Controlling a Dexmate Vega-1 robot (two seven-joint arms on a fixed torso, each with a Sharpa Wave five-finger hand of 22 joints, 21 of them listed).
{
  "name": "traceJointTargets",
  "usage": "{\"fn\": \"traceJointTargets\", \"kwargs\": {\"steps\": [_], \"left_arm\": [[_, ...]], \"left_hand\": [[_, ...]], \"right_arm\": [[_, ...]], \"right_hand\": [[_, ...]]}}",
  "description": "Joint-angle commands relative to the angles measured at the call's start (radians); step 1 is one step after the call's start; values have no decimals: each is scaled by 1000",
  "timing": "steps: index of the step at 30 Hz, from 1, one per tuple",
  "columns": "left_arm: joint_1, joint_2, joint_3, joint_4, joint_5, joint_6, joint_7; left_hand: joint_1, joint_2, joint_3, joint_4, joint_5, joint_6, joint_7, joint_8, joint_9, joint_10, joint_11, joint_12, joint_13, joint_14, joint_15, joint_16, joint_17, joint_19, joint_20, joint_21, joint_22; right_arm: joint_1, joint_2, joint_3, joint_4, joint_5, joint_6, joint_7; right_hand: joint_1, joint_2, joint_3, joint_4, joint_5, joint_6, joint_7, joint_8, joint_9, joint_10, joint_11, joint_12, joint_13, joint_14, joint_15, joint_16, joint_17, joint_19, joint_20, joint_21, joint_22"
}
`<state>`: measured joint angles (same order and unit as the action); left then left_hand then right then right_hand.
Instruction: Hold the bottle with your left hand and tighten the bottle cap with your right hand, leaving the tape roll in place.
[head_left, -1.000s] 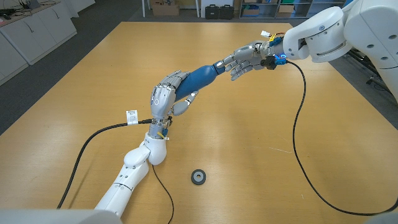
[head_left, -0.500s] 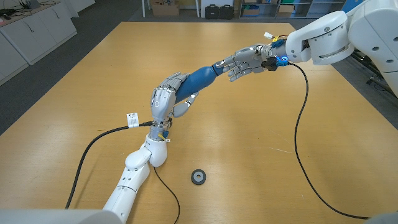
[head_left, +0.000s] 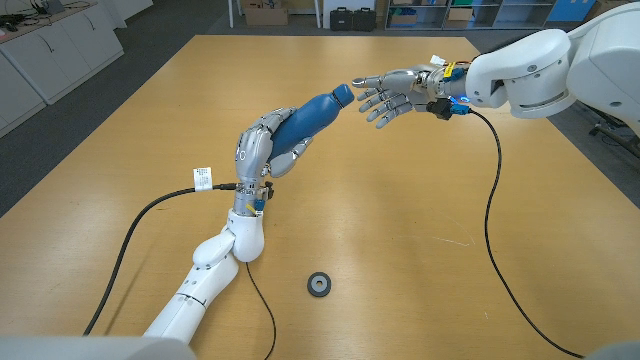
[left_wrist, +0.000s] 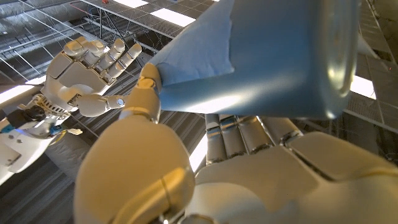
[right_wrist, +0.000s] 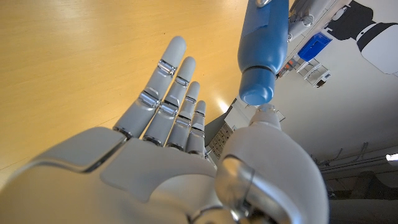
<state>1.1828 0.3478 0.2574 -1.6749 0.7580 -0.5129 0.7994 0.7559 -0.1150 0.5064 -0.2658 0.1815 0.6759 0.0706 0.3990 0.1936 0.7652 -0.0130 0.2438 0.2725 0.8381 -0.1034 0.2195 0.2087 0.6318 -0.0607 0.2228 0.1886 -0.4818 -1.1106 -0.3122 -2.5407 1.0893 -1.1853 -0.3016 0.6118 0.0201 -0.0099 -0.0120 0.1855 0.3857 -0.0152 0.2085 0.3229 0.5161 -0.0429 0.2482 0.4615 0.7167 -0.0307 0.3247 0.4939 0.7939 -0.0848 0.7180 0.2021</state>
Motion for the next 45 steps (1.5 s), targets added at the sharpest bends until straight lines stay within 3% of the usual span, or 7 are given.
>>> {"fn": "traceJointTargets", "kwargs": {"steps": [1, 3, 5, 17, 26, 32, 45], "left_arm": [[-30, 141, 59, -41, -592, -34, -406], [-41, 165, 69, -40, -699, -32, -493], [-49, 182, 75, -40, -766, -31, -552], [-98, 224, 98, 39, -1001, -128, -793], [-109, 241, 105, 91, -1108, -192, -927], [-117, 244, 107, 112, -1152, -212, -993], [-135, 226, 108, 134, -1162, -199, -1038]], "left_hand": [[149, 168, 90, 95, 10, 192, -193, 36, 6, 154, -148, -2, 4, -4, -134, -4, 0, -3, -143, 0, 2], [148, 168, 89, 96, 10, 189, -191, 35, 6, 152, -144, -3, 4, -5, -134, -5, 0, -3, -143, -1, 2], [147, 167, 88, 97, 10, 187, -189, 34, 7, 146, -144, -6, 5, -7, -133, -6, 0, -4, -143, -1, 1], [142, 168, 84, 98, 11, 175, -183, 28, 7, 138, -135, -10, 5, -15, -132, -12, -2, -8, -143, -3, 1], [141, 168, 83, 98, 12, 177, -183, 29, 7, 138, -137, -11, 6, -17, -133, -12, -1, -9, -143, -4, 0], [140, 165, 81, 96, 12, 179, -184, 30, 7, 139, -138, -11, 6, -18, -133, -12, 0, -10, -143, -4, 0], [139, 163, 78, 96, 12, 182, -186, 30, 7, 144, -138, -10, 6, -18, -132, -12, 1, -11, -143, -5, 0]], "right_arm": [[-164, -131, 41, -82, -237, 230, 40], [-194, -139, 42, -101, -290, 252, 14], [-218, -140, 45, -113, -330, 264, -6], [-259, -144, 10, -142, -527, 281, -1], [-241, -159, -17, -117, -657, 339, 95], [-230, -152, -16, -80, -695, 408, 197], [-192, -95, 10, -42, -659, 444, 374]], "right_hand": [[38, 10, 18, -42, 20, -37, 4, 0, 5, -113, 11, -31, -9, -209, 76, -79, 4, -210, 117, -79, 0], [60, 7, 24, -60, 31, -52, 4, -2, 1, -137, -12, -35, -21, -281, 84, -110, -2, -281, 144, -107, 1], [70, 5, 25, -67, 38, -53, -2, -2, -2, -152, -33, -39, -26, -301, 77, -118, -6, -309, 148, -118, 1], [122, 3, 37, -98, 70, -115, -34, -18, -12, -192, -58, -45, -47, -358, 65, -136, -21, -394, 168, -152, 2], [149, 9, 45, -109, 92, -100, -69, -6, -16, -174, -83, -33, -59, -366, 50, -136, -31, -413, 169, -159, 3], [156, 10, 45, -110, 107, -86, -91, 2, -18, -149, -97, -21, -68, -365, 39, -132, -38, -411, 197, -159, 4], [158, 7, 40, -108, 125, -70, -91, 9, -22, -102, -109, -5, -83, -323, 28, -115, -51, -390, 207, -152, 3]]}}
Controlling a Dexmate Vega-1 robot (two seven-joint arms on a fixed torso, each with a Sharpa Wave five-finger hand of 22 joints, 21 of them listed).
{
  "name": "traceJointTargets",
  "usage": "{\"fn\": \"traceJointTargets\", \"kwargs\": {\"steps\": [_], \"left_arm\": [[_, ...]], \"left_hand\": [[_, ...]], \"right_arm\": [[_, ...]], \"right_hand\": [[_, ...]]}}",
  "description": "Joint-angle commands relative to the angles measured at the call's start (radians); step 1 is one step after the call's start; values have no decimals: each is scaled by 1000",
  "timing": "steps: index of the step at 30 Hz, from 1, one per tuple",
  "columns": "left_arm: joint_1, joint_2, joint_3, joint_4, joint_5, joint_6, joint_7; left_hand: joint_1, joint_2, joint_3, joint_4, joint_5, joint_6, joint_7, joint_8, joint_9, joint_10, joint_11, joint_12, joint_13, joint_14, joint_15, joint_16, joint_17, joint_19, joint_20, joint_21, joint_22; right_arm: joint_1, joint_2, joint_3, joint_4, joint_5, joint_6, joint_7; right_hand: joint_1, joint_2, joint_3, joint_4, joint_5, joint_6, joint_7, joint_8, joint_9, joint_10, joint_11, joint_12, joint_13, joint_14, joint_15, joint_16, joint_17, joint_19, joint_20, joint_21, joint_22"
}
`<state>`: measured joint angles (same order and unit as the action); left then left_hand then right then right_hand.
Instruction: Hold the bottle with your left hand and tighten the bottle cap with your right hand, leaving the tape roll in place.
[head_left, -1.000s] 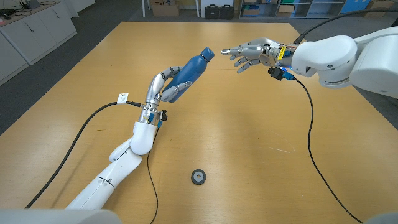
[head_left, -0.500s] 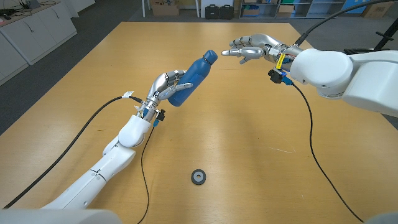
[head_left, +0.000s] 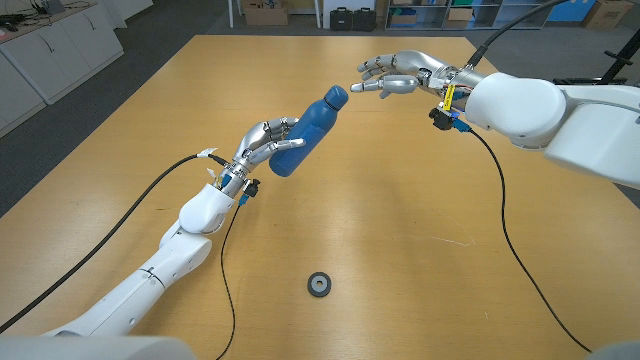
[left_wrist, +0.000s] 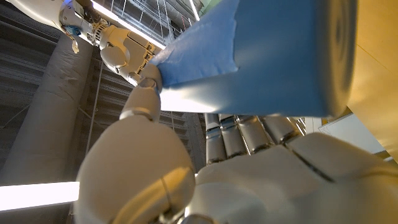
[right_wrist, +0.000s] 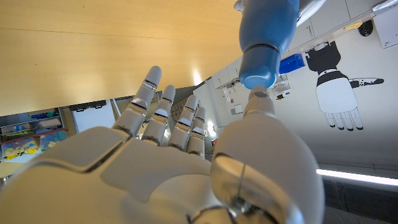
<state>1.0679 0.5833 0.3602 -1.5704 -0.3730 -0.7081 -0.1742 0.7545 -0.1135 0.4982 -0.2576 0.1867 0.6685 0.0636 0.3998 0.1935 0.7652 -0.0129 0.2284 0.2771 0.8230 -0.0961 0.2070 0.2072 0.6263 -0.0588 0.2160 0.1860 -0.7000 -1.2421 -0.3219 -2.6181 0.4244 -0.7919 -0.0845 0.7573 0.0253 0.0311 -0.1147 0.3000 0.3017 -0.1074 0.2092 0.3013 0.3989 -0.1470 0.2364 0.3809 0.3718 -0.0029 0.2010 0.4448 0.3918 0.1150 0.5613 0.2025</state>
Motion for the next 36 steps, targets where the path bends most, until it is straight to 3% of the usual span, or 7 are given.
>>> {"fn": "traceJointTargets", "kwargs": {"steps": [1, 8, 15, 20, 21, 29, 36], "left_arm": [[-22, -11, 6, 31, -31, -1, -67], [-32, -22, 10, 35, -29, 2, -82], [-21, -26, -2, 21, -28, -3, -76], [-12, -23, -15, 9, -21, 2, -62], [-12, -23, -16, 7, -21, 5, -61], [-15, -28, -13, 8, -22, 9, -65], [-10, -28, -18, 0, -18, 7, -60]], "left_hand": [[140, 162, 86, 88, 7, 189, -179, 29, 7, 143, -137, 5, 2, -3, -139, 0, 2, -6, -145, 2, 2], [138, 162, 84, 88, 7, 190, -177, 30, 7, 143, -136, 5, 3, -3, -140, 0, 3, -7, -145, 1, 2], [138, 164, 84, 89, 7, 190, -176, 29, 7, 146, -135, 6, 3, -2, -140, 1, 4, -7, -145, 1, 2], [138, 164, 83, 89, 7, 190, -177, 29, 7, 144, -138, 5, 4, -2, -140, 1, 5, -7, -145, 1, 2], [138, 164, 83, 88, 7, 191, -176, 29, 7, 144, -138, 5, 4, -2, -140, 1, 5, -6, -145, 1, 2], [138, 165, 82, 88, 8, 190, -176, 29, 7, 144, -134, 5, 5, -2, -140, 2, 6, -6, -145, 1, 2], [138, 166, 82, 88, 8, 192, -176, 29, 7, 146, -135, 5, 5, 0, -140, 2, 6, -5, -144, 2, 2]], "right_arm": [[30, 40, 21, 39, 11, 52, 168], [74, 59, -19, 35, -25, 13, 195], [98, 64, -48, 39, -59, -13, 225], [89, 60, -41, 37, -66, -19, 237], [89, 58, -42, 34, -71, -20, 239], [108, 56, -53, 13, -92, -63, 263], [119, 61, -52, 18, -88, -68, 294]], "right_hand": [[13, 2, -1, -6, 10, 14, 1, 8, -1, 18, -5, 8, -3, 23, 0, 9, -2, 13, 8, 5, 3], [14, 3, -2, -4, 17, 28, 4, 13, -3, 46, -8, 17, -11, 52, -8, 18, -9, 28, 6, 10, 2], [22, 8, 0, -6, 25, 55, -18, 22, -6, 80, -15, 25, -22, 79, -16, 25, -19, 45, 3, 16, 2], [24, 10, -1, -4, 30, 89, -28, 34, -8, 96, -18, 28, -29, 95, -15, 29, -25, 57, 3, 20, 2], [24, 12, -2, -3, 33, 109, -30, 40, -10, 115, -27, 32, -36, 117, -30, 36, -30, 68, 2, 24, 1], [26, 15, -2, -3, 29, 163, -43, 55, -14, 193, -46, 51, -55, 178, -47, 54, -46, 99, -7, 34, 0], [25, 15, -2, -3, 25, 175, -43, 57, -16, 210, -43, 54, -61, 194, -47, 58, -52, 107, -12, 37, 0]]}}
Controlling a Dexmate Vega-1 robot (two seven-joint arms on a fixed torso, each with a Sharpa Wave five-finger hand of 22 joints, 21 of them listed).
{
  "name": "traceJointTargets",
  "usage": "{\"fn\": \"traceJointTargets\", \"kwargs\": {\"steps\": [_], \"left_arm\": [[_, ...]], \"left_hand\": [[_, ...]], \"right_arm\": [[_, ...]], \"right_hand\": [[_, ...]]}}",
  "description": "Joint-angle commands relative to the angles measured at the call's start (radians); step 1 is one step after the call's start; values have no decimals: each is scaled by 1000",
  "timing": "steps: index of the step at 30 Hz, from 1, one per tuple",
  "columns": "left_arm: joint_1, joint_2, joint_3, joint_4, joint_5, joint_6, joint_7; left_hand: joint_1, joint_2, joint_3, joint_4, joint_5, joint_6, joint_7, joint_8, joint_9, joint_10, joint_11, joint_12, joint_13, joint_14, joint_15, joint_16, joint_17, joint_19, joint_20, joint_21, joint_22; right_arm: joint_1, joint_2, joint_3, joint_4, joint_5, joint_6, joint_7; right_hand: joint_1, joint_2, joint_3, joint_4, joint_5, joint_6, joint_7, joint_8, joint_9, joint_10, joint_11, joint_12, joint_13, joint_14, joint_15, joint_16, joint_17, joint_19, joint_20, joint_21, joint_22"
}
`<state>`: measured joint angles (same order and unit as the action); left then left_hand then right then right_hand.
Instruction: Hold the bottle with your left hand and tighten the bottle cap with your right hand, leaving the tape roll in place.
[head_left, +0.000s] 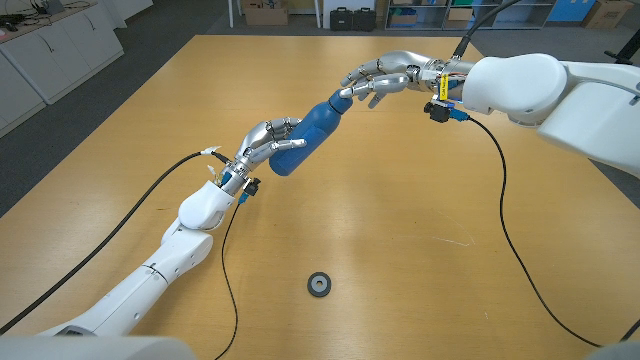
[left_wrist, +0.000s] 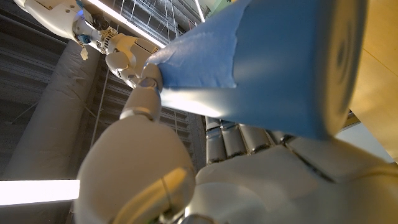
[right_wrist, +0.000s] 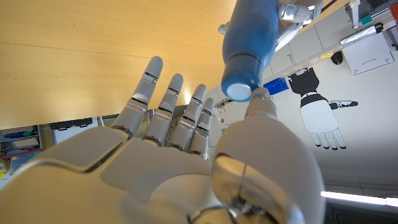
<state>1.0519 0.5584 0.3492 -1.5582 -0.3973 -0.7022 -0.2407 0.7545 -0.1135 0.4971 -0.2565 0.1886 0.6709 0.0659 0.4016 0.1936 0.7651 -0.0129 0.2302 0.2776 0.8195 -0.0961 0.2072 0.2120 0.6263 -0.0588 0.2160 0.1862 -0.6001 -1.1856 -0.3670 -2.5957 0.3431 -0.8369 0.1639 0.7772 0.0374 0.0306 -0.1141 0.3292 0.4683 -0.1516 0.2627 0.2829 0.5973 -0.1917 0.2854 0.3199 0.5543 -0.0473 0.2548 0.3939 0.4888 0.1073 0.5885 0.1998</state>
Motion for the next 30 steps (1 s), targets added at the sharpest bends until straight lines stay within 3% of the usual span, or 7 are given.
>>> {"fn": "traceJointTargets", "kwargs": {"steps": [1, 4, 9, 13, 21, 25, 30], "left_arm": [[8, -2, -7, -14, 8, 2, 8], [9, -1, -8, -16, 9, 6, 9], [11, 0, -7, -14, 11, 9, 10], [10, -1, -7, -10, 8, 12, 9], [8, -5, -9, -10, 12, 14, 15], [8, -3, -12, -13, 21, 22, 24], [1, -7, -6, -5, 17, 20, 16]], "left_hand": [[138, 167, 83, 87, 6, 189, -178, 28, 7, 145, -135, 4, 5, 3, -140, 2, 2, -5, -144, 2, 2], [138, 167, 83, 87, 6, 189, -177, 28, 7, 146, -135, 4, 5, 4, -140, 3, 2, -5, -144, 2, 2], [138, 169, 82, 88, 6, 190, -178, 28, 7, 149, -135, 5, 5, 4, -140, 3, 2, -4, -144, 2, 2], [137, 169, 82, 88, 6, 190, -178, 27, 7, 148, -137, 4, 6, 4, -140, 3, 3, -3, -144, 2, 2], [137, 170, 81, 88, 6, 190, -178, 27, 7, 149, -134, 5, 7, 4, -140, 3, 3, -3, -144, 2, 2], [137, 171, 81, 88, 7, 192, -177, 28, 7, 150, -134, 5, 7, 4, -140, 3, 3, -2, -143, 3, 2], [137, 171, 81, 88, 7, 192, -178, 28, 7, 150, -133, 5, 7, 4, -140, 3, 3, -1, -143, 3, 2]], "right_arm": [[11, 9, 4, 0, 3, -15, 45], [-9, 16, 27, 8, 19, 3, 38], [-42, 16, 72, 12, 45, 27, 23], [-38, 13, 77, 17, 65, 32, 38], [31, -1, 29, 23, 61, 17, 101], [38, -6, 30, 24, 64, 21, 116], [53, -3, 12, 17, 49, 2, 114]], "right_hand": [[5, 4, -1, -3, -5, 6, 1, 2, 2, 15, 4, 6, -1, 16, -4, 6, -2, 12, -4, 11, 3], [1, 6, -2, -1, -9, -4, 8, -4, 1, 18, 16, 4, -5, 19, -1, 6, -4, 16, -2, 12, 3], [-20, 4, -10, 8, -27, -75, 40, -37, -4, -37, 47, -26, -21, -6, 24, -8, -14, 24, 11, 14, 2], [-22, 3, -10, 8, -30, -74, 43, -37, -4, -50, 49, -32, -24, -13, 30, -12, -16, 26, 17, 14, 2], [-16, 9, -6, 3, -42, -13, 39, -16, -7, 16, 28, -11, -37, 47, 16, 7, -26, 54, 20, 22, 0], [-30, 0, -13, 7, -50, -33, 52, -27, -9, -5, 49, -22, -45, 39, 28, 1, -31, 52, 35, 19, -2], [-36, 0, -15, 9, -53, -34, 59, -28, -9, -6, 47, -23, -48, 39, 29, 0, -34, 53, 39, 18, -3]]}}
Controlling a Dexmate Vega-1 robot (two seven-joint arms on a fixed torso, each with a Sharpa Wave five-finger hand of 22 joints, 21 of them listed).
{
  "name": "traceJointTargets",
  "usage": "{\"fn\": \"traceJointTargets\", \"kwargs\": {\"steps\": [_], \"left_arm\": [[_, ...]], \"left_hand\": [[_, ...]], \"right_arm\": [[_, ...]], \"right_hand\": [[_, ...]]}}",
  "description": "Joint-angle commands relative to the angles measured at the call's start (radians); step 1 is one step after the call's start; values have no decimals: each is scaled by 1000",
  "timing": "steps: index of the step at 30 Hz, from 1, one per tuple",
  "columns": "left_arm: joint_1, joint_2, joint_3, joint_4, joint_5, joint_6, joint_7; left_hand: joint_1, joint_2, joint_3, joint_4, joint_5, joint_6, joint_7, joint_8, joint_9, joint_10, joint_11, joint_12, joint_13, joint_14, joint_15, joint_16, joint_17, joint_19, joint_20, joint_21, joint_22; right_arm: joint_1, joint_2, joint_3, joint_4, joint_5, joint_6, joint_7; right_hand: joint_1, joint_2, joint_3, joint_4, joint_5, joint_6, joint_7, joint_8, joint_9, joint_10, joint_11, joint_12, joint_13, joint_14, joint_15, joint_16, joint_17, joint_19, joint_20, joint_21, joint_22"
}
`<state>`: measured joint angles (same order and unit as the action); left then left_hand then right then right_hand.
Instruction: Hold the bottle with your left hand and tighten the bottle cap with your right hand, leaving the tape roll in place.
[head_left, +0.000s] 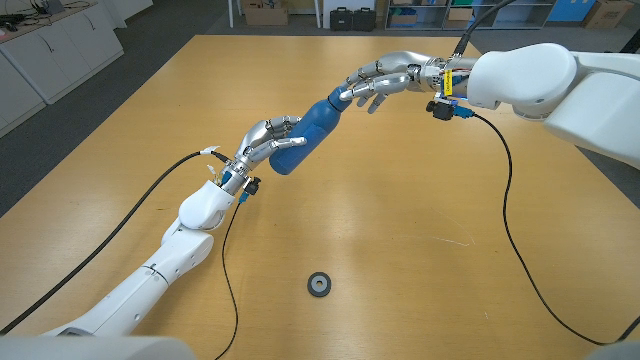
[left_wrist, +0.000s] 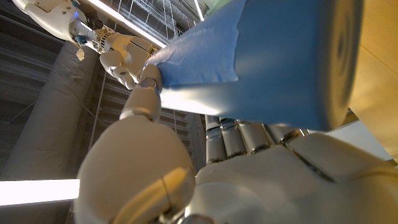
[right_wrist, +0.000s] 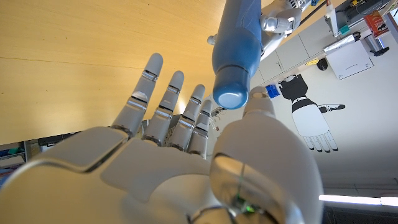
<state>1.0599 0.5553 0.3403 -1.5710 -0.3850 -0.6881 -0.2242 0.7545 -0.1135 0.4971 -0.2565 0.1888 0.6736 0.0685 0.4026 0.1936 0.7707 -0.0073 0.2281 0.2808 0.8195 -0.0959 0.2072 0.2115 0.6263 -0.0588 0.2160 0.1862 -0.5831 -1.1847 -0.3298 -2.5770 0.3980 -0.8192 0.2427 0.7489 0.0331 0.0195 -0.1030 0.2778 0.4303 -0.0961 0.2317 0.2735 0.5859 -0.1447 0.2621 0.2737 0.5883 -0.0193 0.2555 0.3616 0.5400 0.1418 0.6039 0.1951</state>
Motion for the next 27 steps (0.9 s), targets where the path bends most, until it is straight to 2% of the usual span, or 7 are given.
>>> {"fn": "traceJointTargets", "kwargs": {"steps": [1, 4, 13, 19, 20, 21, 27], "left_arm": [[-8, -4, 3, 9, 4, 4, -2], [-10, -6, 5, 10, 2, -1, -5], [-3, -5, -1, -3, 0, -18, -4], [-1, 1, 0, -14, 2, -8, -5], [-1, 1, 1, -15, 2, -6, -5], [-1, 2, 1, -16, 2, -4, -5], [3, 0, -3, -26, 27, -3, 15]], "left_hand": [[137, 171, 81, 88, 6, 189, -180, 27, 7, 145, -139, 7, 4, 4, -140, 3, 4, -1, -143, 3, 2], [137, 172, 81, 88, 7, 190, -179, 27, 8, 145, -140, 7, 5, 4, -140, 3, 4, -1, -143, 3, 2], [137, 172, 80, 87, 7, 190, -180, 27, 8, 146, -140, 8, 5, 4, -140, 3, 5, 0, -143, 3, 1], [137, 173, 80, 88, 7, 190, -180, 27, 8, 146, -138, 7, 6, 5, -140, 3, 5, 0, -143, 3, 1], [137, 174, 80, 87, 7, 190, -180, 27, 8, 145, -141, 7, 6, 5, -140, 3, 5, 0, -143, 3, 1], [137, 174, 80, 87, 7, 190, -180, 27, 8, 145, -142, 7, 6, 5, -140, 3, 5, 0, -143, 3, 1], [137, 174, 79, 87, 7, 192, -180, 27, 8, 146, -141, 7, 6, 5, -140, 3, 5, 1, -143, 3, 1]], "right_arm": [[40, -1, -30, -2, -9, -21, 35], [43, 7, -35, -1, -13, -32, 27], [41, 22, -51, -3, -37, -57, 2], [-15, 52, -6, -12, -15, -80, -70], [-18, 53, -4, -13, -11, -85, -75], [-17, 53, -6, -16, -11, -91, -81], [1, 51, -43, -48, -33, -143, -112]], "right_hand": [[-6, 6, -3, -2, -2, 7, 3, 4, 0, 7, 0, 0, -3, 7, 0, 0, -2, 3, 4, 3, 2], [10, 16, 7, -9, -2, 27, 0, 11, -1, 33, -12, 9, -6, 26, -10, 7, -5, 9, 0, 4, 1], [83, 44, 43, -42, -2, 119, -56, 38, -6, 144, -58, 41, -25, 94, -55, 28, -23, 47, -34, 14, 0], [138, 77, 67, -41, 10, 325, -96, 103, -19, 335, -74, 82, -50, 248, -135, 83, -48, 110, -92, 36, -2], [144, 87, 69, -35, 6, 410, -97, 133, -24, 420, -77, 100, -53, 304, -153, 101, -60, 131, -111, 45, -2], [145, 91, 70, -32, 4, 441, -103, 144, -26, 442, -77, 103, -56, 316, -157, 103, -66, 140, -114, 49, -2], [162, 111, 83, -32, 1, 479, -103, 156, -31, 492, -76, 108, -59, 367, -172, 120, -69, 163, -132, 60, -2]]}}
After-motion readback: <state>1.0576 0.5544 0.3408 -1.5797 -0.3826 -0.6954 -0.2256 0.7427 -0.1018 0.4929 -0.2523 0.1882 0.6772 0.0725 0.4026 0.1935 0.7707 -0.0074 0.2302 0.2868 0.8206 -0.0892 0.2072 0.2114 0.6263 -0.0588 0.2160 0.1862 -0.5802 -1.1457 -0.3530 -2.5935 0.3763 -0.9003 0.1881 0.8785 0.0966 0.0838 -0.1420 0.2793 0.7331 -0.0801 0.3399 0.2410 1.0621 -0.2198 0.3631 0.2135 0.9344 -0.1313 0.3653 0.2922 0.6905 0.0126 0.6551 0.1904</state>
